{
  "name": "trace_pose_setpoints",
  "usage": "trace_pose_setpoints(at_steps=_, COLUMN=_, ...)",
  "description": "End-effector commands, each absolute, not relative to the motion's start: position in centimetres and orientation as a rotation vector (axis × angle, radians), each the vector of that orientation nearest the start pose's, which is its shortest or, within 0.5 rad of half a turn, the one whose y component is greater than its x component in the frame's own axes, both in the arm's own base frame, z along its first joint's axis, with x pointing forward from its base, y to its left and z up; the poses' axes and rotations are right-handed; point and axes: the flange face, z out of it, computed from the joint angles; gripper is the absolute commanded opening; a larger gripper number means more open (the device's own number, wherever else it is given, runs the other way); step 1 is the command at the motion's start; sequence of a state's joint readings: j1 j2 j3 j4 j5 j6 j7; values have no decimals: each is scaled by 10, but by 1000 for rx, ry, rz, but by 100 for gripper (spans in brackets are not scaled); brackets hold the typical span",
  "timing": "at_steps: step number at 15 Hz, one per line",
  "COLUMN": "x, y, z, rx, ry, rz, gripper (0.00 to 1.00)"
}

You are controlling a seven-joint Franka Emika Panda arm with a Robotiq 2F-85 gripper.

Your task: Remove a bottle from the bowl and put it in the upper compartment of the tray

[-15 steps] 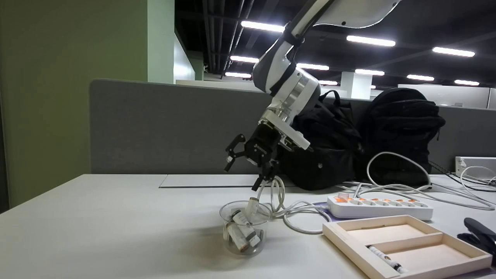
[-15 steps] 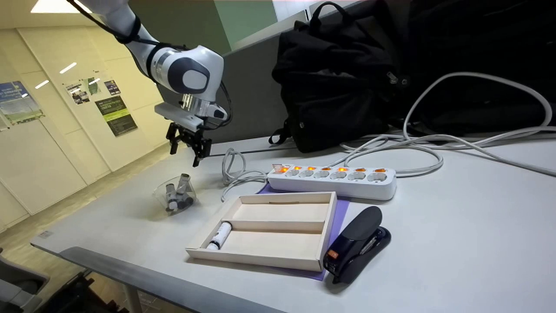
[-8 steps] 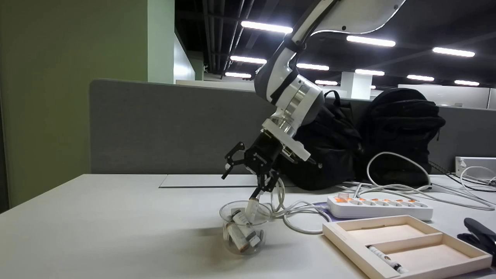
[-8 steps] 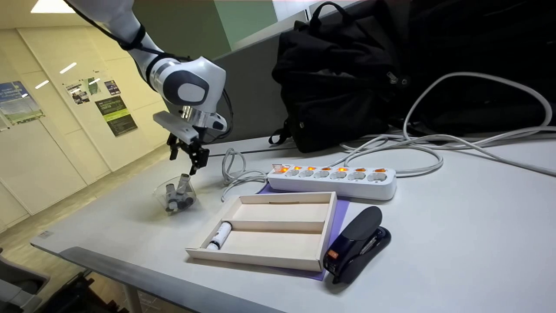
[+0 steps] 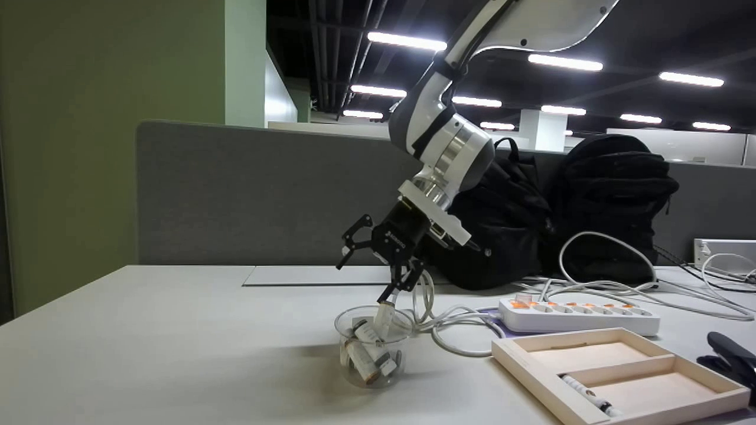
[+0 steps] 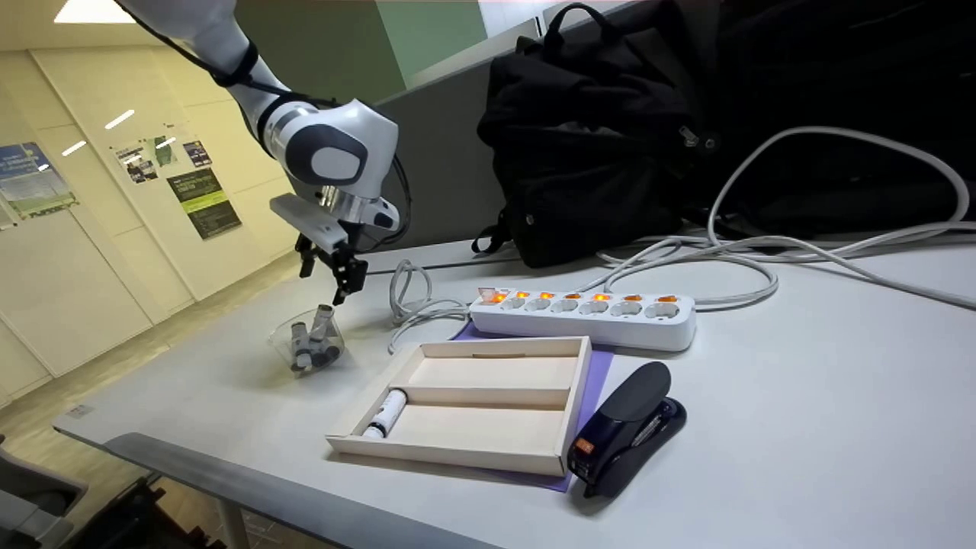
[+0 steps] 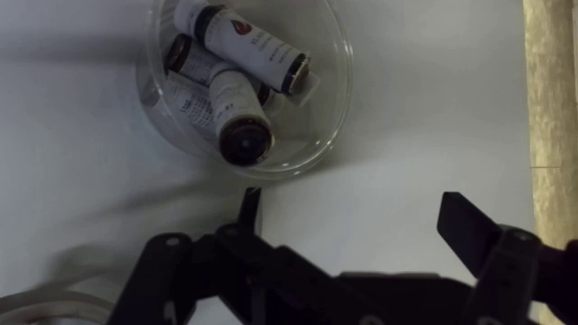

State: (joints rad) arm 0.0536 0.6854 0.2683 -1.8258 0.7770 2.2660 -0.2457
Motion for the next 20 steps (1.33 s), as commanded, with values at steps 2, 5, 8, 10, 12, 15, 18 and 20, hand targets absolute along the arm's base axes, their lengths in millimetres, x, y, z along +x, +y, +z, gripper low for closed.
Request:
trace_pose_setpoints(at_steps=2, x=586, y=205, z=159, rx=-2301, ry=285, rz=338, gripper=100)
trace_pose_setpoints(at_steps=5, x=587, y=205, z=153, rx=-2312, ry=257, rz=338, gripper=100)
trace_pose_setpoints(at_steps=8, x=585, y=204, z=150, rx=-2317, ry=251, rz=337, gripper=100)
trace_pose_setpoints(at_steps=10, x=586, y=205, z=150, rx=-2317, ry=250, rz=337, gripper=100)
trace_pose_setpoints(at_steps=12, x=584, y=202, z=154, rx=-2340, ry=246, rz=338, gripper=100)
trace_pose_setpoints(at_steps=15, x=575, y=193, z=164, rx=-2309, ry=233, rz=392, gripper=100)
trace_pose_setpoints(at_steps=18, x=562, y=184, z=172, rx=-2288, ry=242, rz=445, gripper=100)
trace_pose_setpoints(at_steps=20, x=559, y=174, z=175, rx=-2308, ry=297, rz=434, gripper=100)
